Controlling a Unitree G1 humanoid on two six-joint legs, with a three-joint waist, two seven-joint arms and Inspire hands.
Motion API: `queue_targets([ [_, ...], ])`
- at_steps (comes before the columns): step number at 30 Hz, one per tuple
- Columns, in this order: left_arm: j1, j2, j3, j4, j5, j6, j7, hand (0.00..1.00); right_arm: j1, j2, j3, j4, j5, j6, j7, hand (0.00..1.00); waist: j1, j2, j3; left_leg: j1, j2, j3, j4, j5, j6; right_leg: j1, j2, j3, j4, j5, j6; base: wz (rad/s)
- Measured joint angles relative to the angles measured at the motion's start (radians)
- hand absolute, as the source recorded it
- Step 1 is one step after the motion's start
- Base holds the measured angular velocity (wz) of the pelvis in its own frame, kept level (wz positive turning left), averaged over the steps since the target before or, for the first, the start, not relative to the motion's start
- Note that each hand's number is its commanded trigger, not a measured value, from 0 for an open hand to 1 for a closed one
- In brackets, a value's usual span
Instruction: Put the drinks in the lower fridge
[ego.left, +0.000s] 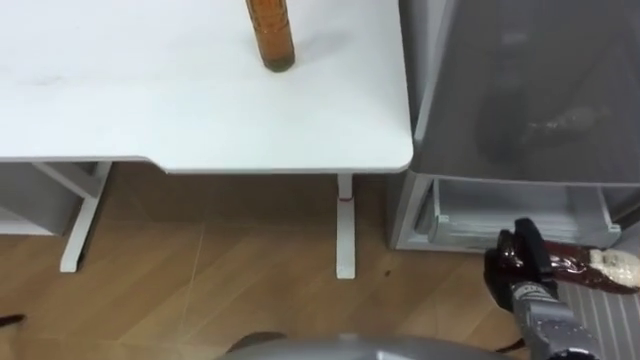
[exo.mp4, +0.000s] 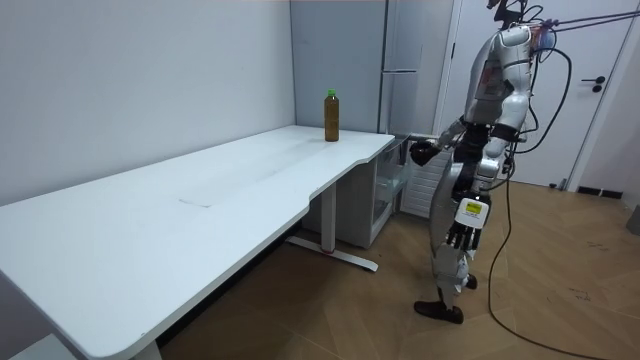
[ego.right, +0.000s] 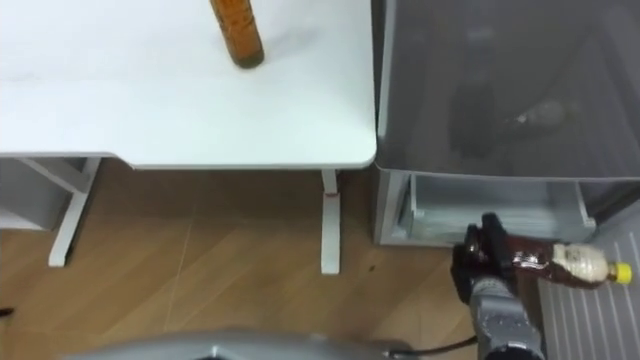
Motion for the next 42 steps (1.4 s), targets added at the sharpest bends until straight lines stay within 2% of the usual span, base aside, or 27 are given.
queue_targets([
  [3,-0.057,0.009,0.003,0.012,0.007,-0.003,0.002,0.00,-0.134,-0.017,-0.015,0.099,-0.042,0.004,0.018,1.00,0.001,-0.010,0.0075,-0.105,0.005,-0.009,0.059,0.000,0.000,-0.113,-0.005,-0.002,0.080,-0.017,-0.010,0.08],
  [5,-0.106,0.018,0.000,0.014,0.006,-0.010,0.019,0.00,-0.246,-0.028,-0.038,0.180,-0.045,0.005,0.027,1.00,0.004,-0.019,0.0158,-0.198,0.010,-0.019,0.109,0.000,0.000,-0.202,-0.005,-0.003,0.130,-0.023,-0.017,0.08],
  [7,-0.155,0.025,-0.002,0.034,0.005,-0.023,0.033,0.00,-0.299,-0.036,-0.038,0.208,-0.054,0.008,0.038,1.00,0.021,-0.018,0.0175,-0.267,0.015,-0.022,0.143,0.000,0.000,-0.268,-0.005,-0.002,0.163,-0.024,-0.020,0.02],
  [8,-0.186,0.037,-0.018,0.049,-0.001,-0.027,0.041,0.00,-0.325,-0.043,-0.038,0.227,-0.054,0.018,0.042,1.00,0.031,-0.027,0.0236,-0.306,0.016,-0.022,0.162,0.001,0.001,-0.309,-0.008,0.001,0.191,-0.025,-0.023,0.00],
  [10,-0.224,0.054,-0.031,0.078,-0.016,-0.031,0.053,0.00,-0.355,-0.047,-0.038,0.244,-0.077,0.027,0.044,1.00,0.048,-0.037,0.0302,-0.368,0.016,-0.023,0.194,0.000,0.002,-0.367,-0.015,0.001,0.231,-0.030,-0.028,0.02],
  [13,-0.258,0.074,-0.090,0.088,-0.034,-0.026,0.068,0.00,-0.384,-0.063,-0.034,0.266,-0.143,0.047,0.051,1.00,0.073,-0.036,0.0314,-0.460,0.013,-0.027,0.242,0.000,0.005,-0.463,-0.024,0.008,0.288,-0.039,-0.029,0.01],
  [16,-0.271,0.091,-0.117,0.083,-0.061,-0.029,0.071,0.00,-0.417,-0.076,-0.017,0.277,-0.169,0.067,0.055,1.00,0.084,-0.038,0.0328,-0.549,0.003,-0.024,0.284,0.000,0.010,-0.569,-0.045,0.021,0.369,-0.062,-0.029,0.03],
  [19,-0.277,0.099,-0.133,0.080,-0.083,-0.042,0.086,0.00,-0.452,-0.095,0.003,0.279,-0.169,0.067,0.051,1.00,0.108,-0.044,0.0367,-0.632,-0.003,-0.015,0.324,0.002,0.012,-0.669,-0.064,0.035,0.444,-0.076,-0.037,0.03],
  [21,-0.288,0.099,-0.161,0.082,-0.092,-0.047,0.108,0.00,-0.489,-0.123,0.022,0.279,-0.166,0.068,0.046,1.00,0.111,-0.050,0.0405,-0.697,-0.016,-0.013,0.351,0.007,0.018,-0.746,-0.083,0.041,0.503,-0.090,-0.041,0.13],
  [23,-0.296,0.099,-0.184,0.084,-0.097,-0.047,0.119,0.00,-0.517,-0.139,0.032,0.279,-0.155,0.068,0.043,1.00,0.123,-0.056,0.0443,-0.735,-0.015,-0.010,0.370,0.007,0.017,-0.790,-0.085,0.048,0.528,-0.092,-0.045,0.00],
  [26,-0.309,0.099,-0.227,0.082,-0.151,-0.046,0.142,0.00,-0.552,-0.167,0.063,0.275,-0.136,0.067,0.037,1.00,0.134,-0.059,0.0452,-0.788,-0.011,-0.011,0.395,0.007,0.017,-0.844,-0.083,0.054,0.553,-0.094,-0.048,0.00],
  [29,-0.311,0.100,-0.238,0.080,-0.236,-0.053,0.160,0.00,-0.595,-0.178,0.059,0.259,-0.134,0.067,0.013,1.00,0.125,-0.060,0.0453,-0.857,-0.010,-0.012,0.438,0.002,0.021,-0.907,-0.087,0.056,0.591,-0.097,-0.050,0.01],
  [33,-0.311,0.103,-0.234,0.079,-0.260,-0.056,0.178,0.00,-0.621,-0.220,0.062,0.213,-0.163,0.067,-0.031,1.00,0.132,-0.063,0.0450,-0.932,-0.011,-0.002,0.498,-0.019,0.031,-0.983,-0.098,0.072,0.655,-0.115,-0.046,0.01],
  [35,-0.310,0.107,-0.235,0.076,-0.289,-0.056,0.189,0.00,-0.650,-0.236,0.063,0.205,-0.168,0.066,-0.053,1.00,0.127,-0.066,0.0457,-0.960,-0.017,0.010,0.524,-0.025,0.038,-1.015,-0.113,0.083,0.693,-0.128,-0.042,0.07],
  [42,-0.308,0.110,-0.236,0.073,-0.329,-0.063,0.247,0.00,-0.714,-0.239,0.061,0.135,-0.175,0.066,-0.174,1.00,0.109,-0.066,0.0433,-1.034,-0.011,0.017,0.593,-0.032,0.044,-1.087,-0.126,0.084,0.754,-0.138,-0.050,0.01],
])
